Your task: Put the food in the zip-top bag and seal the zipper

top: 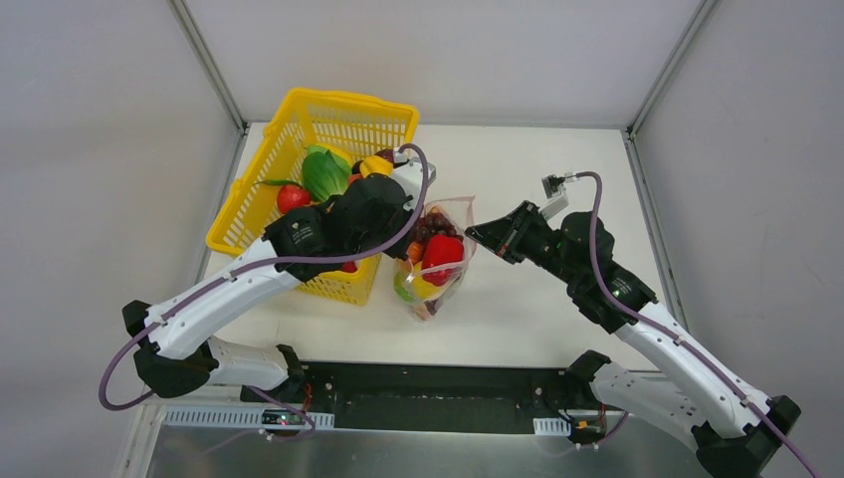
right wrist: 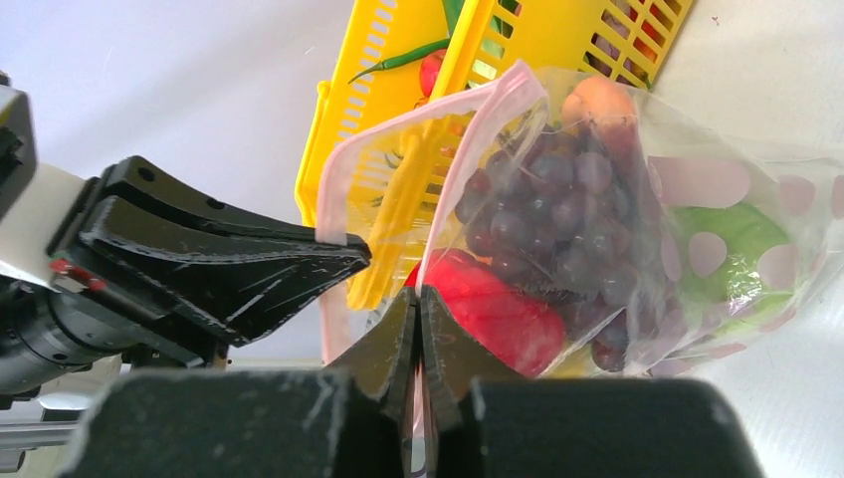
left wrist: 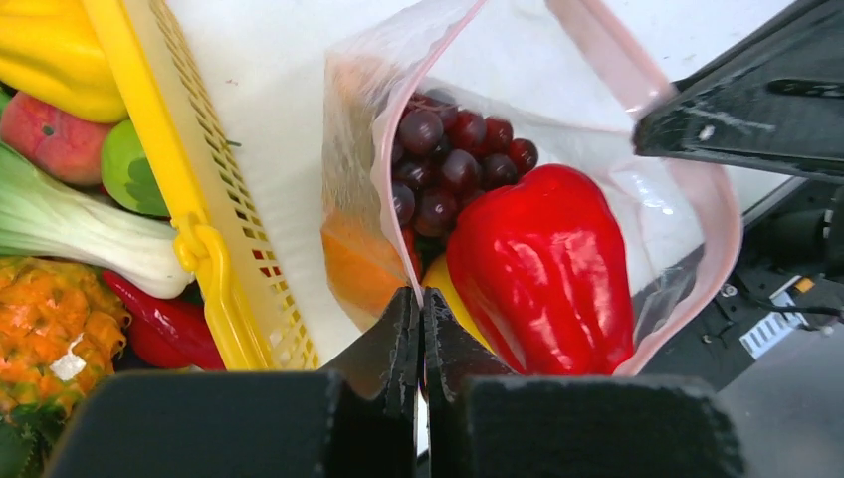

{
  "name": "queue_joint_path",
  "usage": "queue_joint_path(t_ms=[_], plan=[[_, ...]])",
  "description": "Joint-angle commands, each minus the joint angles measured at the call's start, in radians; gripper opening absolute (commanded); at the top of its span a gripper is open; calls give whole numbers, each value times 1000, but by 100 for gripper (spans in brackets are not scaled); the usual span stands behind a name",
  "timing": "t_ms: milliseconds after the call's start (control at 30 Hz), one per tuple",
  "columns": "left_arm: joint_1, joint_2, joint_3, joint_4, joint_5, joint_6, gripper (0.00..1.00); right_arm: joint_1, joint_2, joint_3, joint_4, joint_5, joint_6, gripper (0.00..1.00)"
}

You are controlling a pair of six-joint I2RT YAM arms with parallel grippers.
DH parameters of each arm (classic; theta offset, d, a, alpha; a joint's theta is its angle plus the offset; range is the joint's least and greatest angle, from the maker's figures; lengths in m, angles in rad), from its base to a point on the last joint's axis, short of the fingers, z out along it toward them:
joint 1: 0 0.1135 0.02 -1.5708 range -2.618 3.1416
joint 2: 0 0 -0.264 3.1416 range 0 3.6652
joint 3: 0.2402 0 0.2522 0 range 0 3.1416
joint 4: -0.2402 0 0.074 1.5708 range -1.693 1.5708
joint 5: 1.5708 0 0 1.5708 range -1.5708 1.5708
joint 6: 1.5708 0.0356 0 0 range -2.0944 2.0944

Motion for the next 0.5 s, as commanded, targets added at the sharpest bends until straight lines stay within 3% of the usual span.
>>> queue_joint_path(t_ms=[0, 167, 467], plan=[[17, -36, 115, 19, 96, 60, 0, 5, -22, 55, 74, 0, -23, 2], [21, -33, 213, -10, 214, 103, 0, 4, -96, 39, 138, 27, -44, 2], [46, -52, 76, 71, 293, 62, 0, 5, -78, 16, 107, 66, -31, 2]])
